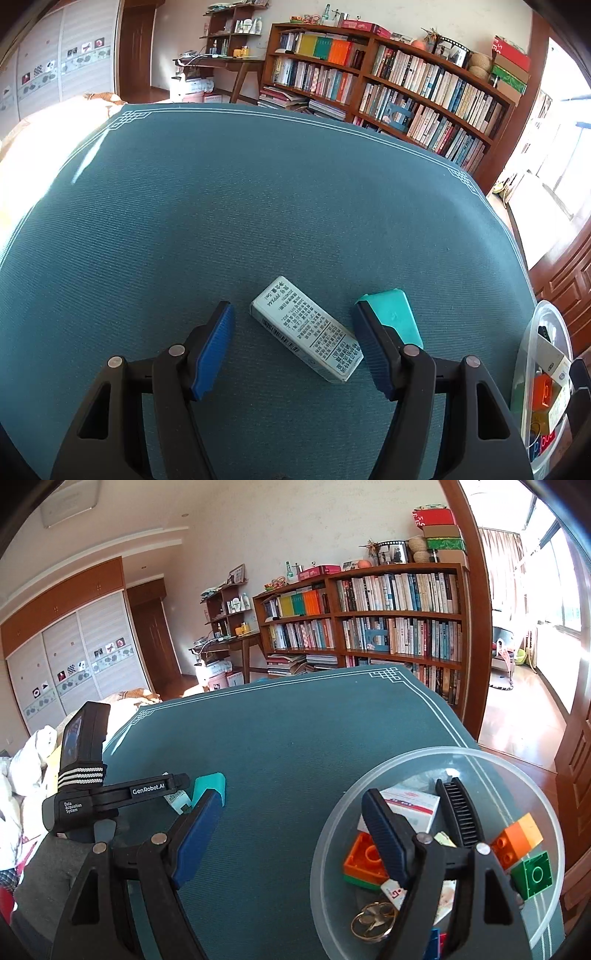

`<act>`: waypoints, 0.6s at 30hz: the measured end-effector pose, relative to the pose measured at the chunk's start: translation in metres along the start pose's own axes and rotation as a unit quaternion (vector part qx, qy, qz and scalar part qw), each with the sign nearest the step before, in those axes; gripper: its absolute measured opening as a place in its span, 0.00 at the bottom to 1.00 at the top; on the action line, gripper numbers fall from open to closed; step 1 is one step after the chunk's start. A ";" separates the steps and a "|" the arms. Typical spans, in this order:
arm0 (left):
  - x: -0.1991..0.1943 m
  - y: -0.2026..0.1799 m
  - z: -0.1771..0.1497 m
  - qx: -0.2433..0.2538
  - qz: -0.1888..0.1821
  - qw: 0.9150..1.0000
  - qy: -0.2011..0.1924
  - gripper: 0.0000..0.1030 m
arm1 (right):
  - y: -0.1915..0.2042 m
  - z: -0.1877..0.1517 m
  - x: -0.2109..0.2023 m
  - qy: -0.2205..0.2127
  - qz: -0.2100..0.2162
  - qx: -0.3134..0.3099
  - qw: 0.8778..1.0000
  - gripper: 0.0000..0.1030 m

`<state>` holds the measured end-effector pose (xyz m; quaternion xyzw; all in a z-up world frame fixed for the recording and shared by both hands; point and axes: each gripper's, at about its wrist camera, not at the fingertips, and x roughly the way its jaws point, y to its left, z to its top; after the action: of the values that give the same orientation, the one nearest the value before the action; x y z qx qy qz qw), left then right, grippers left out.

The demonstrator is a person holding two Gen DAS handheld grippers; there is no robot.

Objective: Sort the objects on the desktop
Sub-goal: 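Withdraw both open grippers toward the small white box and teal case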

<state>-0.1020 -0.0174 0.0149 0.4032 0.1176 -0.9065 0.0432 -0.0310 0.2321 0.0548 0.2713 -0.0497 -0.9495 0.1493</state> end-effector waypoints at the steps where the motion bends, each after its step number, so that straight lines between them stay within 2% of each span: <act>1: -0.002 0.001 -0.002 0.004 0.001 1.000 -0.001 0.67 | 0.002 -0.001 0.001 0.003 0.002 -0.003 1.000 0.79; 10: -0.014 0.013 -0.009 0.020 -0.008 1.000 -0.011 0.67 | 0.019 -0.007 0.007 0.028 0.026 -0.024 0.999 0.79; 18: -0.018 0.004 -0.007 0.044 -0.023 0.999 -0.021 0.51 | 0.033 -0.006 0.019 0.056 0.039 -0.037 0.997 0.79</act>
<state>-0.0840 -0.0199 0.0230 0.3832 0.0857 -0.9197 0.0073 -0.0353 0.1949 0.0460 0.3163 -0.0167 -0.9274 0.1991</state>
